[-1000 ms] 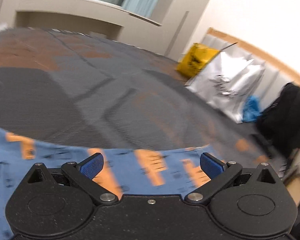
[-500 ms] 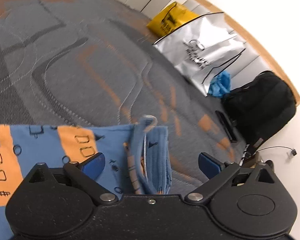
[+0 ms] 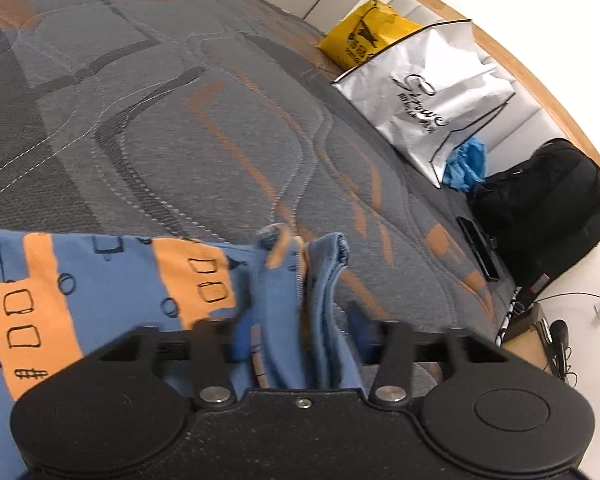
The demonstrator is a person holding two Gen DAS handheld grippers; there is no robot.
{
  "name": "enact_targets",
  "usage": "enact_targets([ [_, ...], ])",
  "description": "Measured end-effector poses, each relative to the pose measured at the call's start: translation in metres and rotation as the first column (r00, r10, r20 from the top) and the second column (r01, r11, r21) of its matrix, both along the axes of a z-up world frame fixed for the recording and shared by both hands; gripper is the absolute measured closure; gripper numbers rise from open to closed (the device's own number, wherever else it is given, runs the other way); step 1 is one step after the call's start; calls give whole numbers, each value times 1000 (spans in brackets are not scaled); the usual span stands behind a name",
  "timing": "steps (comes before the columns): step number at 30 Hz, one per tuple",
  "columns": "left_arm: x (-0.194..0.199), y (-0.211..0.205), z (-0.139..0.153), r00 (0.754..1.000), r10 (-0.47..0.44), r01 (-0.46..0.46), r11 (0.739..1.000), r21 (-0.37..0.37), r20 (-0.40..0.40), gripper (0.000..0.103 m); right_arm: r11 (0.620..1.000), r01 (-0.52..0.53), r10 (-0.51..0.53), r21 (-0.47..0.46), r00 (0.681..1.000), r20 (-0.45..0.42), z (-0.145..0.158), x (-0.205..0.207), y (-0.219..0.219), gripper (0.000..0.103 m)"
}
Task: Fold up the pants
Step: 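Grasp the folded pants edge with the left gripper while the right gripper grasps the other edge, then hold the folded edge with both grippers and lift it over the pants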
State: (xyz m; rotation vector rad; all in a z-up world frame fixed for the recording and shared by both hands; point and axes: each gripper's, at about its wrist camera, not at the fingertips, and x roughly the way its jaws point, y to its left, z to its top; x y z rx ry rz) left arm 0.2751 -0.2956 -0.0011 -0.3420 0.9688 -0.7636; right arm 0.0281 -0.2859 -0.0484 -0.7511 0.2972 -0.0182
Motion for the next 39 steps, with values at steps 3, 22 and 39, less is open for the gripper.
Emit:
enact_targets([
  [3, 3, 4, -4, 1000, 8, -8, 1000, -17, -26, 86, 1000, 10, -11, 17, 1000, 12, 0, 0, 2, 75],
  [22, -53, 124, 40, 982, 149, -148, 989, -23, 117, 93, 938, -225, 222, 265, 974, 43, 39, -31, 29, 86],
  [39, -53, 170, -7, 970, 232, -232, 973, -7, 80, 91, 910, -228, 278, 345, 955, -101, 24, -22, 60, 87],
])
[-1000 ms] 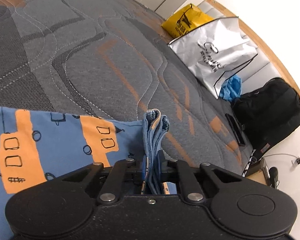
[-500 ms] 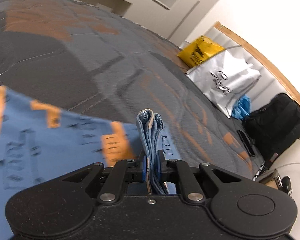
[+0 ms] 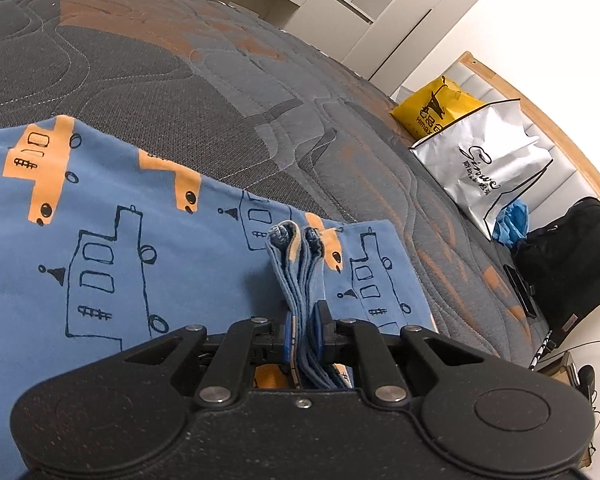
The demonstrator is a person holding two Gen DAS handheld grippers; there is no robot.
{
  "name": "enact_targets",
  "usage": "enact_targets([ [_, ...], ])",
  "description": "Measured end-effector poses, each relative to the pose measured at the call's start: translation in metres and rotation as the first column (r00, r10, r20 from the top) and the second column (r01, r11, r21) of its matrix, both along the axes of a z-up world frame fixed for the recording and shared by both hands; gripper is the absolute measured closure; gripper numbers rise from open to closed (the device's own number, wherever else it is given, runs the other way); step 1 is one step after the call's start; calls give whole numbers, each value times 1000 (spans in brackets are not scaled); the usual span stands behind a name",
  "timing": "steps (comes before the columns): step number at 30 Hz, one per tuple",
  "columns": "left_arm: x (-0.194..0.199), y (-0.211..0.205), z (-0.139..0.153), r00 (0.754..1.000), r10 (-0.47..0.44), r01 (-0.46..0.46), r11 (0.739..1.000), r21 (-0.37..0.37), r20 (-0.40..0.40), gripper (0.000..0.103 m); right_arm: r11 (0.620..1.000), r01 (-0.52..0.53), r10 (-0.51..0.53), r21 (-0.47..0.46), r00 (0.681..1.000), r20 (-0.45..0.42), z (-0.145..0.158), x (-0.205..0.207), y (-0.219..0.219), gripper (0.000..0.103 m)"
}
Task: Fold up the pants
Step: 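Hold the folded edge with both grippers and lift it over the pants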
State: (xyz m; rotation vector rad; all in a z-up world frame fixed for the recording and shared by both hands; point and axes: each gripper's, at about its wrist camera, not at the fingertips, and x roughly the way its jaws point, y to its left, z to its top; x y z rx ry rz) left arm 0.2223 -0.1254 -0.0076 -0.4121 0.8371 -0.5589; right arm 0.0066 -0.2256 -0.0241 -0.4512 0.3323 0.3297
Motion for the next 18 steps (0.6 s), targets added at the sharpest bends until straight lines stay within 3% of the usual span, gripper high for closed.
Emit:
enact_targets([
  [18, -9, -4, 9, 999, 2, -3, 1000, 12, 43, 93, 998, 24, -25, 65, 1000, 7, 4, 0, 0, 87],
])
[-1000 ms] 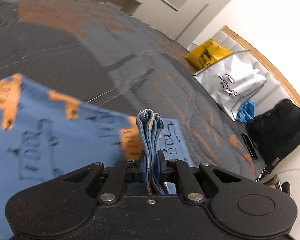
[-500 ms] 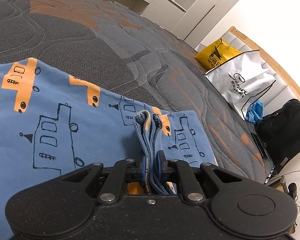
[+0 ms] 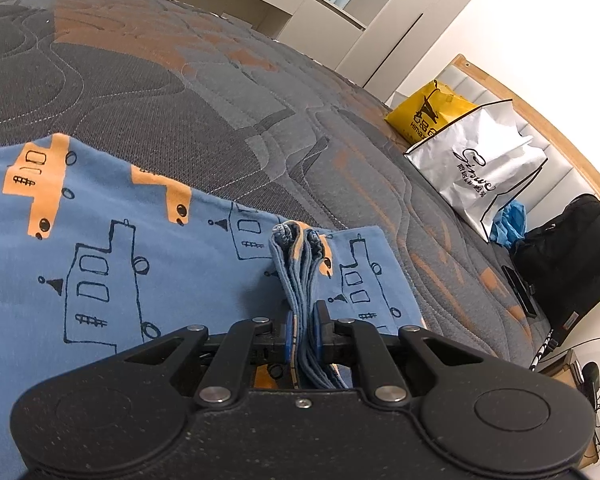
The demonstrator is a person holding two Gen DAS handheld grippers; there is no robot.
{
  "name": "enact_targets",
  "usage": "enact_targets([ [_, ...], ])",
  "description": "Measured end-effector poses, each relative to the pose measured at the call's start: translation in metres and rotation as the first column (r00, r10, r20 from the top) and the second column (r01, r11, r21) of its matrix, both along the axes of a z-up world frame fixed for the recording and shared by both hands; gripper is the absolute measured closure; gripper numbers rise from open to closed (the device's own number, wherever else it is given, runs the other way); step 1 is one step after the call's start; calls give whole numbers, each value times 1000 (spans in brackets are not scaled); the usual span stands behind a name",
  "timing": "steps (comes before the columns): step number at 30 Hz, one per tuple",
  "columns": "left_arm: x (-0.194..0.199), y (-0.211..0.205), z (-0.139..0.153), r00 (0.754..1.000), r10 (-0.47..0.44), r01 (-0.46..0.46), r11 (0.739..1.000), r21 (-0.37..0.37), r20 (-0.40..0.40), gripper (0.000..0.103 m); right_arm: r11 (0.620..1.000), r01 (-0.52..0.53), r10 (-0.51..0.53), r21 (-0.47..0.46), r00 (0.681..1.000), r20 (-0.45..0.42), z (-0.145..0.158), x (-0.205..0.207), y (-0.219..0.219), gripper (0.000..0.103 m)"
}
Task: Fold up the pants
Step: 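Hold the folded edge with both grippers and lift it over the pants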
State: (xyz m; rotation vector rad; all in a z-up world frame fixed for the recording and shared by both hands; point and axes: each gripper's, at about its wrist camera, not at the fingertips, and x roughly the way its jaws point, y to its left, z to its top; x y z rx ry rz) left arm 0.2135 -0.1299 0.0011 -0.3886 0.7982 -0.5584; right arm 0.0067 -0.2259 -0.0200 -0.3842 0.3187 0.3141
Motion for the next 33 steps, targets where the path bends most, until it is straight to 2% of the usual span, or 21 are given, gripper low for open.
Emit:
enact_targets([
  [7, -7, 15, 22, 998, 0, -2, 1000, 28, 65, 94, 999, -42, 41, 28, 999, 27, 11, -1, 7, 86],
  [14, -14, 65, 34, 994, 66, -72, 995, 69, 88, 94, 986, -162, 160, 39, 987, 32, 20, 4, 37, 86],
  [19, -13, 108, 29, 988, 136, -142, 986, 88, 69, 94, 969, -244, 244, 35, 970, 2, 16, 11, 71, 86],
  [25, -6, 139, 11, 988, 157, -157, 983, 98, 12, 94, 953, -302, 304, 34, 951, -62, 7, 17, 100, 86],
  [28, -3, 145, 3, 988, 154, -153, 985, 83, -5, 92, 950, -312, 313, 29, 947, -76, 3, 16, 105, 77],
  [31, -3, 150, 0, 988, 154, -154, 986, 61, -5, 88, 951, -309, 309, 20, 948, -74, 1, 14, 100, 60],
  [33, -5, 150, 0, 987, 162, -162, 985, 54, -1, 83, 955, -298, 298, 18, 952, -66, 0, 11, 94, 43],
])
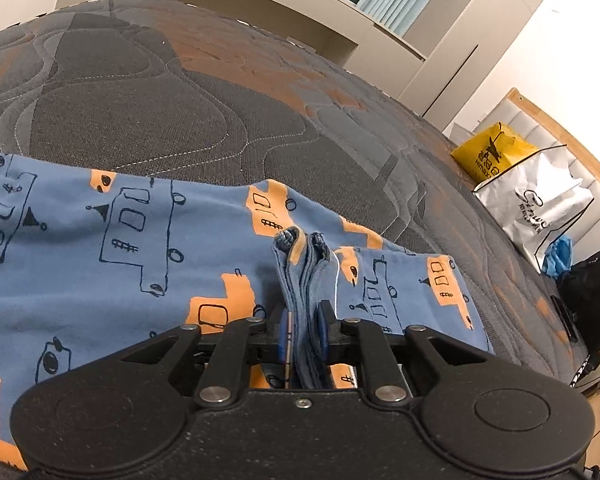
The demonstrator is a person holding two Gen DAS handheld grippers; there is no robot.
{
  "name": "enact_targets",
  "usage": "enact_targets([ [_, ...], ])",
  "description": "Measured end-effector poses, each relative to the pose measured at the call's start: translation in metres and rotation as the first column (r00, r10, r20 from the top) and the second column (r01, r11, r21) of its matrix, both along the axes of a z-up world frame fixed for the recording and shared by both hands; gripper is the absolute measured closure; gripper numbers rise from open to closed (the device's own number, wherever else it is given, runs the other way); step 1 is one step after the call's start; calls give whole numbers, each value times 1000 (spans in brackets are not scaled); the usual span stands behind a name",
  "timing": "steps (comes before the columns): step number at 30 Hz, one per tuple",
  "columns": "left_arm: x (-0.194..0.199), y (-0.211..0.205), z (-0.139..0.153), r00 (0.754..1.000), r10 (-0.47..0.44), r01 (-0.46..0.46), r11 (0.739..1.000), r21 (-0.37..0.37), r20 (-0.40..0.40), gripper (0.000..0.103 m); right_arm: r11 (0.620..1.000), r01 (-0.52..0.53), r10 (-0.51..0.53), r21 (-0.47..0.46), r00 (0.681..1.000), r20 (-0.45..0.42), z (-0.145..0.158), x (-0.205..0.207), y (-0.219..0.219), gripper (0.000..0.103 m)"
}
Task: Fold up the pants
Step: 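Hold the folded edge with both grippers and lift it over the pants, then lay the folded edge down and open both grippers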
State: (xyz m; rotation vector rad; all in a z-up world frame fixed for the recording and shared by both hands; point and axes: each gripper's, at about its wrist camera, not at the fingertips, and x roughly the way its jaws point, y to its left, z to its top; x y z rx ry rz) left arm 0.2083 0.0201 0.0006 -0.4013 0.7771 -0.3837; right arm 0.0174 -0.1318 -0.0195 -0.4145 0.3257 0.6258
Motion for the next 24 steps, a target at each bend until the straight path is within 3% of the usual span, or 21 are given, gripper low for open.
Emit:
enact_targets([
  [1, -2, 0, 0, 1000, 6, -6, 1000, -4, 4, 80, 1000, 9, -9, 3, 1000, 5, 0, -1, -4, 40],
  [4, -9, 1, 4, 999, 29, -28, 1000, -2, 31, 57, 999, 39, -39, 20, 999, 23, 3, -2, -18, 22],
  [6, -14, -3, 11, 996, 63, -65, 998, 21, 65, 26, 997, 66, -68, 30, 996, 50, 6, -1, -27, 7],
  [11, -17, -20, 21, 979, 121, -144, 980, 135, 164, 4, 984, 170, -175, 55, 978, 109, 25, 11, -63, 0],
  [13, -10, -27, 20, 977, 136, -164, 972, 166, 166, 4, 965, 258, -262, 51, 955, 140, 36, 28, -77, 0],
  [18, 6, -34, 11, 966, 200, -236, 939, 248, 164, 4, 884, 458, -436, -94, 880, 187, 35, 90, -97, 0],
  [21, 8, -31, 3, 965, 212, -249, 927, 280, 156, 3, 883, 458, -444, -106, 886, 135, 35, 121, -110, 0],
  [24, 4, -30, -3, 961, 196, -250, 916, 313, 196, 2, 877, 467, -457, -109, 883, 109, 30, 151, -116, 0],
])
